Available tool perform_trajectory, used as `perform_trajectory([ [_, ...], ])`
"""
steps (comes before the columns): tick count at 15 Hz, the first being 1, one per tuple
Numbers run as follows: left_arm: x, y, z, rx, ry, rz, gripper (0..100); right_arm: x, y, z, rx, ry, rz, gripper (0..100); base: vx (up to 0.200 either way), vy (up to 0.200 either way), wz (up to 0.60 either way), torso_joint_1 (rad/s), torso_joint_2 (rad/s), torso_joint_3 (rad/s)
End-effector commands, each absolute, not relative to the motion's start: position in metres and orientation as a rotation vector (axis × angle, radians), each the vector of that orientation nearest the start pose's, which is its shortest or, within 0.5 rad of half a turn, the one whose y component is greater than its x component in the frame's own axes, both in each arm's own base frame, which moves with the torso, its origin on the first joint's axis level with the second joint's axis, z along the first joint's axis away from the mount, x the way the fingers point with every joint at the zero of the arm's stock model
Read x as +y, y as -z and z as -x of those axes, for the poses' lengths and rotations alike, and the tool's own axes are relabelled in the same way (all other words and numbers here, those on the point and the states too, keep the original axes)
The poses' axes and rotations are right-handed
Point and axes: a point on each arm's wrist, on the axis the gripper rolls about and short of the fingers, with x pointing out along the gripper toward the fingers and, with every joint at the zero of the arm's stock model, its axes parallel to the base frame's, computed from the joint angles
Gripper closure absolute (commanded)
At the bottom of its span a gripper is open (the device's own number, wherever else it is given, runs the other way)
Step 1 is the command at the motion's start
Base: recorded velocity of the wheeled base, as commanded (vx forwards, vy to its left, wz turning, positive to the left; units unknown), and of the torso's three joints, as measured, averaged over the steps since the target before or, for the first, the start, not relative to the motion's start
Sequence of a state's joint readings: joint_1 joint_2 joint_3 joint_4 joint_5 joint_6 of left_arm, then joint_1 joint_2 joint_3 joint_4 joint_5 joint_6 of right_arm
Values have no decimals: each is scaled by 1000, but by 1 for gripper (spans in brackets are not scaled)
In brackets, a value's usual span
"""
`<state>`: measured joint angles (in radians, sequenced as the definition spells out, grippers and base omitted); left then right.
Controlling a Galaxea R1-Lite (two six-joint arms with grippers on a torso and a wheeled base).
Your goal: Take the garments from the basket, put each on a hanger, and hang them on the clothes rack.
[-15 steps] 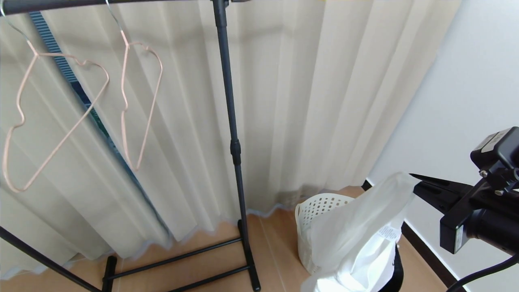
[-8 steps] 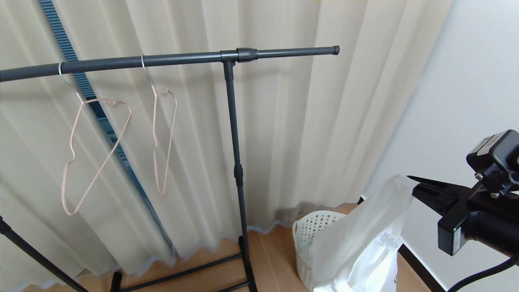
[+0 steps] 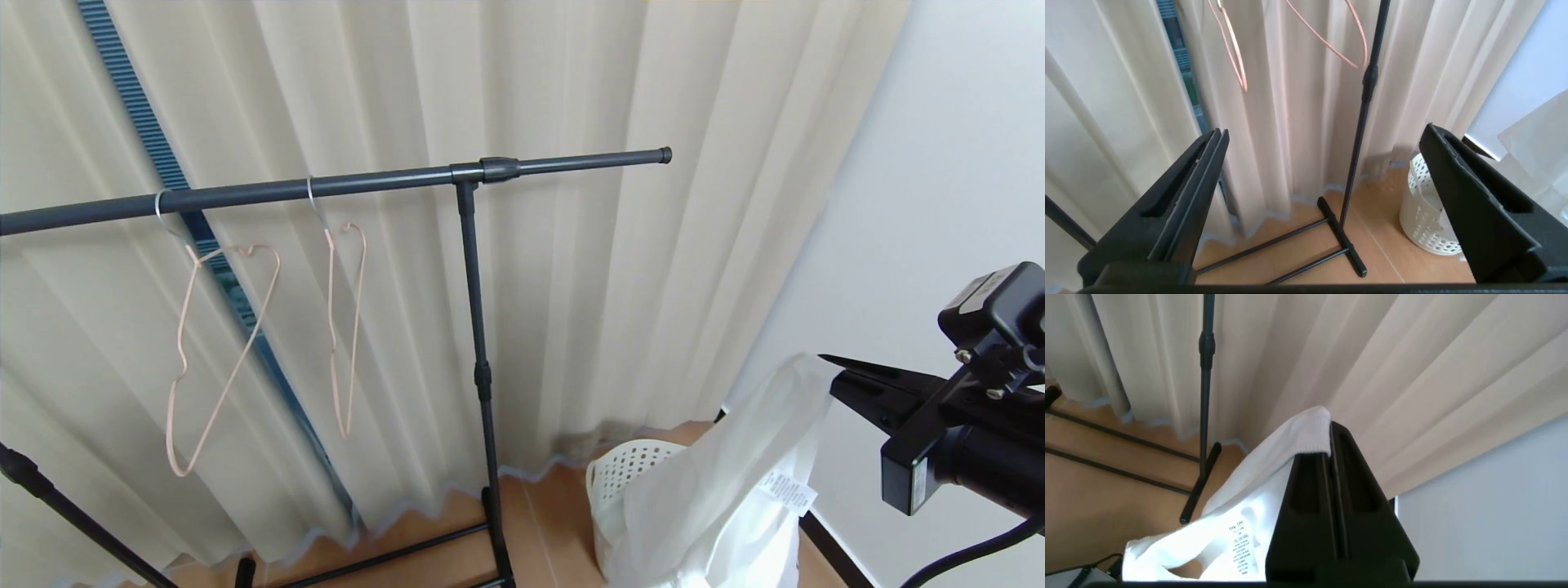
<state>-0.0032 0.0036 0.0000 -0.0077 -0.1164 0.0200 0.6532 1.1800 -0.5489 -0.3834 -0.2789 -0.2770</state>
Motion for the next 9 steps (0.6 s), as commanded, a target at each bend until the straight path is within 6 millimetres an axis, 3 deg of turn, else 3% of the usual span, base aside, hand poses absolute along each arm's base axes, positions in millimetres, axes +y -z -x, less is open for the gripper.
perform_trajectory([
  [1, -3, -76, 23, -6, 120, -20, 0, 99, -210, -139, 171, -402, 386, 100, 0, 0, 0, 178, -393, -217],
  [9, -3, -76, 23, -6, 118, -20, 0, 97, -208, -137, 175, -403, 391, 100, 0, 0, 0, 165, -361, -197],
])
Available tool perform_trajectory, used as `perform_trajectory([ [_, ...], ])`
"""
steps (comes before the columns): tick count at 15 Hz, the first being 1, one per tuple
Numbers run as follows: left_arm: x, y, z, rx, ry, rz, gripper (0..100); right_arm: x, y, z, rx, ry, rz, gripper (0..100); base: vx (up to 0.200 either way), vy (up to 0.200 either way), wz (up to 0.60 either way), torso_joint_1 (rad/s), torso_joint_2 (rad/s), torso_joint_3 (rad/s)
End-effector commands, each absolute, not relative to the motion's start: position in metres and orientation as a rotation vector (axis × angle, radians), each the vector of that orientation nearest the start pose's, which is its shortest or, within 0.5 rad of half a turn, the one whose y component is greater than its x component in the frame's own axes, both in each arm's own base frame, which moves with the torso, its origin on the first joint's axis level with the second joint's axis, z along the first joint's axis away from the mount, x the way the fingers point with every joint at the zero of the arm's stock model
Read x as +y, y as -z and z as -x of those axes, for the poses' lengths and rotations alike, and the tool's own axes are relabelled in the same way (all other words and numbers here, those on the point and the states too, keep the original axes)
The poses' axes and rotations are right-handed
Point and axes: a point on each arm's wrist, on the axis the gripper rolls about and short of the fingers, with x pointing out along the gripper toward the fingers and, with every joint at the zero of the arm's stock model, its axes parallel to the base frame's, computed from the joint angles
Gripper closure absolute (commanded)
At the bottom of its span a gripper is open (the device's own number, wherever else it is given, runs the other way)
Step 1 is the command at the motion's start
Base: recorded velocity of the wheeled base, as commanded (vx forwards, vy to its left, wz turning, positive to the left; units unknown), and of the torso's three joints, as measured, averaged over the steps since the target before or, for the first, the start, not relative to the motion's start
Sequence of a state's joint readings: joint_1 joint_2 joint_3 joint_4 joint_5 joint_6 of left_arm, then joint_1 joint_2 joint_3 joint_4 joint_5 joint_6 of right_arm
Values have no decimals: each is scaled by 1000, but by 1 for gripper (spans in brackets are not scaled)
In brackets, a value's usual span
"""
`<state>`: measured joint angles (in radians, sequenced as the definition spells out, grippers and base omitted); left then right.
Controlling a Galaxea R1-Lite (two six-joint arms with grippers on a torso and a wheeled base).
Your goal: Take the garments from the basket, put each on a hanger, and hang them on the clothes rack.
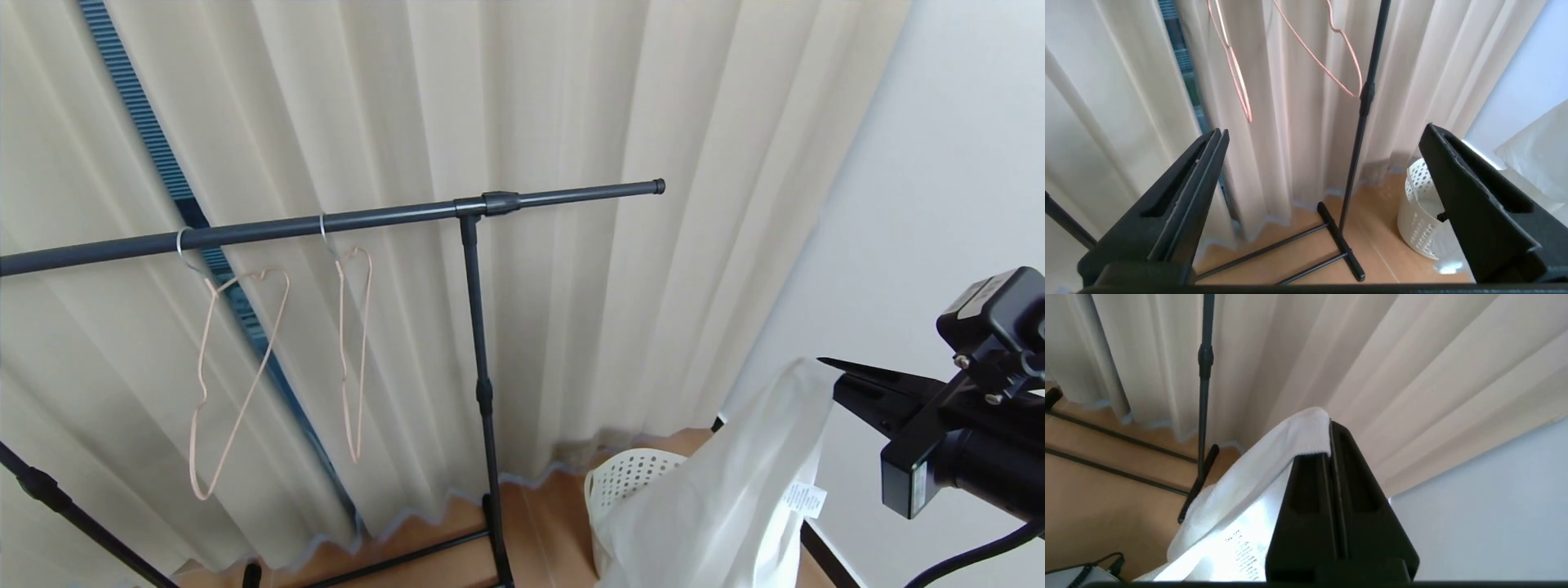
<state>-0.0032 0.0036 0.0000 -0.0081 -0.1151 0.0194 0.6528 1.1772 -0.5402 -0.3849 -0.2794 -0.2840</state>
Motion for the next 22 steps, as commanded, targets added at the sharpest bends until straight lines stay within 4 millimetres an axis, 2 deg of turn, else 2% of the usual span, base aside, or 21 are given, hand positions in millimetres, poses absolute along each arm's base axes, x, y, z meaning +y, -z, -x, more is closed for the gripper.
perform_trajectory([
  [1, -2, -76, 23, -7, 117, -19, 0, 97, -208, -137, 173, -404, 405, 100, 0, 0, 0, 51, -100, -61],
  [3, -2, -77, 23, -6, 117, -19, 0, 97, -207, -137, 176, -406, 413, 100, 0, 0, 0, 9, -25, -13],
  [10, -2, -76, 23, -7, 113, -23, 0, 96, -206, -136, 174, -404, 413, 100, 0, 0, 600, 6, -2, 1],
  [22, -2, -77, 23, -5, 113, -14, 0, 95, -209, -134, 159, -402, 407, 100, 0, 0, 0, 1, 1, 22],
])
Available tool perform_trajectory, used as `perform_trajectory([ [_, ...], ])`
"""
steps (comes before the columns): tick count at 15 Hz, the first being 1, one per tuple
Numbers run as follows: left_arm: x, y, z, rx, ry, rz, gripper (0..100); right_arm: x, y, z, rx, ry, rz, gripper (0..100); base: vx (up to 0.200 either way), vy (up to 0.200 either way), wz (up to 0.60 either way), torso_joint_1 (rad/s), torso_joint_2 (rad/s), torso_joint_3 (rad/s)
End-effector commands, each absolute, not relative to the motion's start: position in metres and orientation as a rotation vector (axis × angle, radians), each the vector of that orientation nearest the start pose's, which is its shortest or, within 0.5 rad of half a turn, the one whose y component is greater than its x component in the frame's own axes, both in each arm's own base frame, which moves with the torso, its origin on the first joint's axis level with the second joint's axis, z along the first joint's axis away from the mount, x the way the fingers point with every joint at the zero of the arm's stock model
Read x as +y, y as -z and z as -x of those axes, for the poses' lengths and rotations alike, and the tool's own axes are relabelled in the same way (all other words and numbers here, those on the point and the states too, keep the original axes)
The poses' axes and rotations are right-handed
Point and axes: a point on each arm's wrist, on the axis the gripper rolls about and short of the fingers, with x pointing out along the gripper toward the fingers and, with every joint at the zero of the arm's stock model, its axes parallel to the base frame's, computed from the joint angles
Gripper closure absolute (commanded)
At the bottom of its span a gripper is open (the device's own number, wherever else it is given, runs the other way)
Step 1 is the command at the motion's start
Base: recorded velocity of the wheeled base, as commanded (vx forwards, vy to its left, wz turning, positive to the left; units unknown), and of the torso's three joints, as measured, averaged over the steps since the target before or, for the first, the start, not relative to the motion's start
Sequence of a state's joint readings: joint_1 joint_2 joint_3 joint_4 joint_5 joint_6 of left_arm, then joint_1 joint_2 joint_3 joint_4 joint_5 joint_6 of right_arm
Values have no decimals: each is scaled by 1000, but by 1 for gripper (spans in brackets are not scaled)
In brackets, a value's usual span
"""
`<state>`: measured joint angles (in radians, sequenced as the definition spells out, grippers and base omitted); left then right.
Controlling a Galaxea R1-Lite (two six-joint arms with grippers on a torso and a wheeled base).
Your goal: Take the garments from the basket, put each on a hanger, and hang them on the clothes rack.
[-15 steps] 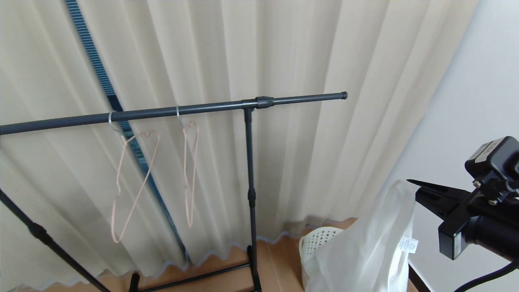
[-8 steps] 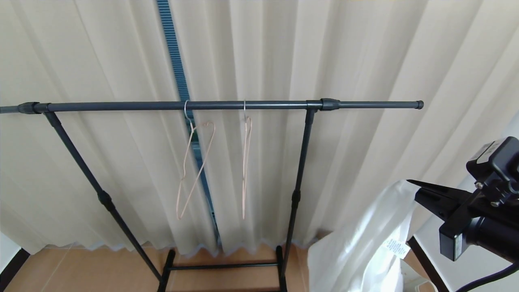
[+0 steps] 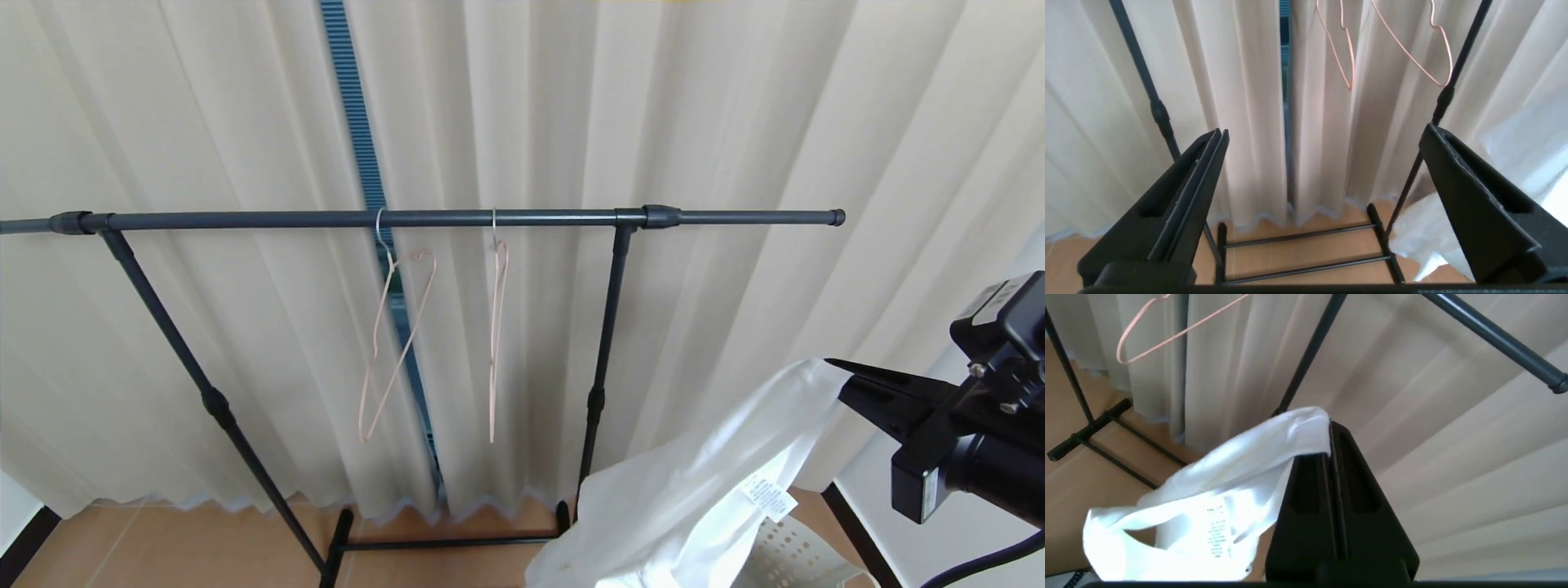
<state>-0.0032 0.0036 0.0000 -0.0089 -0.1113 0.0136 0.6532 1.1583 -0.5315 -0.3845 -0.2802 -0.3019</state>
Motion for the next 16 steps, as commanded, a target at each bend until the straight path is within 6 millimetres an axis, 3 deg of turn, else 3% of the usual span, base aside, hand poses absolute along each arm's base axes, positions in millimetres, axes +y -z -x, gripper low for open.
perform_trajectory([
  [1, -2, -76, 23, -7, 112, -16, 0, 95, -209, -134, 159, -403, 406, 100, 0, 0, 0, -2, 2, 139],
  [7, -2, -77, 23, 8, 118, -19, 0, 98, -203, -132, 163, -430, 487, 100, 0, 0, 0, 0, -1, 14],
  [9, -3, -101, 17, 157, 161, 1, 0, 113, -216, -136, 144, -468, 429, 100, 0, 0, 0, 0, 0, 0],
  [11, -5, -157, -9, 277, 227, 139, 0, 132, -238, -156, 178, -457, 329, 100, 0, 0, 0, 0, 0, 0],
  [12, -7, -174, -29, 352, 251, 171, 0, 138, -245, -163, 243, -451, 265, 100, 0, 0, 0, 0, 0, 0],
  [14, -16, -189, -71, 518, 310, 233, 0, 153, -245, -169, 376, -443, 85, 100, 0, 0, 0, 0, 0, 0],
  [16, -42, -199, -105, 722, 408, 328, 0, 166, -238, -181, 413, -432, 93, 100, 0, 0, 0, 0, 0, 0],
])
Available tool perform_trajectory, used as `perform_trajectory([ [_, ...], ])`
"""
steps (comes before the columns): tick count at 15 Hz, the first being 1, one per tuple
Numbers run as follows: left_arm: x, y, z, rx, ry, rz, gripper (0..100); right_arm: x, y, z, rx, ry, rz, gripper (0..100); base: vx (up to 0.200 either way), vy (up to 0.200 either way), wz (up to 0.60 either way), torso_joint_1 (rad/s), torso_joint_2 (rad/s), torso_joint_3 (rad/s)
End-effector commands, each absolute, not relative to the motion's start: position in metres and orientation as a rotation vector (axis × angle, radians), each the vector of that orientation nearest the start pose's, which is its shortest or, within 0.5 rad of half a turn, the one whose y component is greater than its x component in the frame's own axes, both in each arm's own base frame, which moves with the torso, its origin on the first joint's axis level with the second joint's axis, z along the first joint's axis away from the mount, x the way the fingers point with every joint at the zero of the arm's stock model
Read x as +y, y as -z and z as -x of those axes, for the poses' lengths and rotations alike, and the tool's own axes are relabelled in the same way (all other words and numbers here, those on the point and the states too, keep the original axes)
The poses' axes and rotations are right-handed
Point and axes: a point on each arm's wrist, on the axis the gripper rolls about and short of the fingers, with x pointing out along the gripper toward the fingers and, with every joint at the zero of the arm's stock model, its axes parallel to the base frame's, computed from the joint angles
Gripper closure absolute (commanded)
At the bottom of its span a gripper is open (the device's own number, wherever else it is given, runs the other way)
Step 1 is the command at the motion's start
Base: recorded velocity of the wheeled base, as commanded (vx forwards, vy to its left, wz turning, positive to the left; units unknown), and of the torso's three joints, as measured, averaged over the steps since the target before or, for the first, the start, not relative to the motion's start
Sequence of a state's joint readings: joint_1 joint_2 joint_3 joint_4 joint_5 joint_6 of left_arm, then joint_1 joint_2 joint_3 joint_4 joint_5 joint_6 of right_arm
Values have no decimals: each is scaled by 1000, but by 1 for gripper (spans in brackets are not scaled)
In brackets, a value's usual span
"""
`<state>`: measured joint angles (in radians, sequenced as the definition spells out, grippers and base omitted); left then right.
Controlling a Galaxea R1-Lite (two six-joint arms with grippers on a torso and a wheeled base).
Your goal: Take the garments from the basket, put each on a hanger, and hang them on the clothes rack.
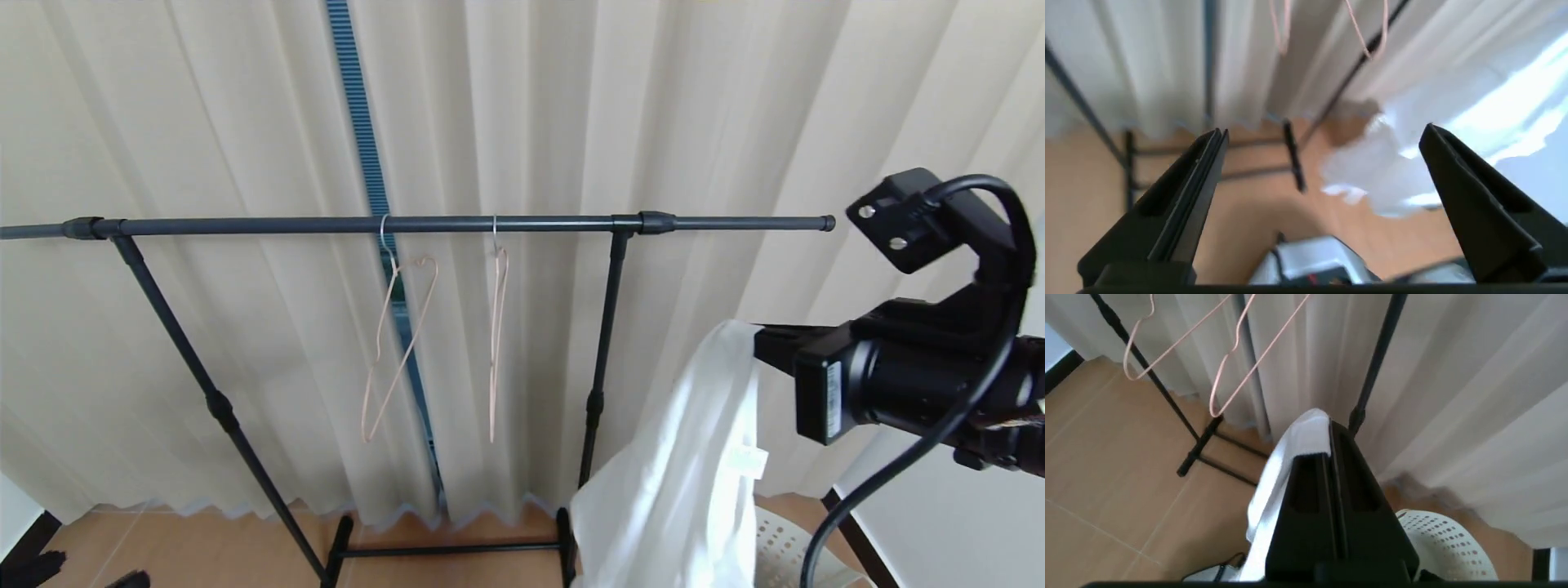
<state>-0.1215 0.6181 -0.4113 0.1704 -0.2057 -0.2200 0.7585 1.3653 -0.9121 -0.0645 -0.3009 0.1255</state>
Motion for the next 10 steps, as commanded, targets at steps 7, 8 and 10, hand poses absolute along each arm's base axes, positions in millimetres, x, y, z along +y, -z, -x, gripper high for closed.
perform_trajectory([
  [7, -162, -192, -160, 1013, 586, 248, 0, 211, -239, -178, 411, -451, -13, 100, 0, 0, 0, 0, 0, 0],
  [8, -172, -190, -163, 1026, 600, 235, 0, 217, -240, -176, 411, -452, -33, 100, 0, 0, 0, 0, 0, 0],
  [10, -200, -178, -171, 1068, 627, 196, 0, 227, -239, -180, 412, -420, -58, 100, 0, 0, 0, 0, 0, 0],
])
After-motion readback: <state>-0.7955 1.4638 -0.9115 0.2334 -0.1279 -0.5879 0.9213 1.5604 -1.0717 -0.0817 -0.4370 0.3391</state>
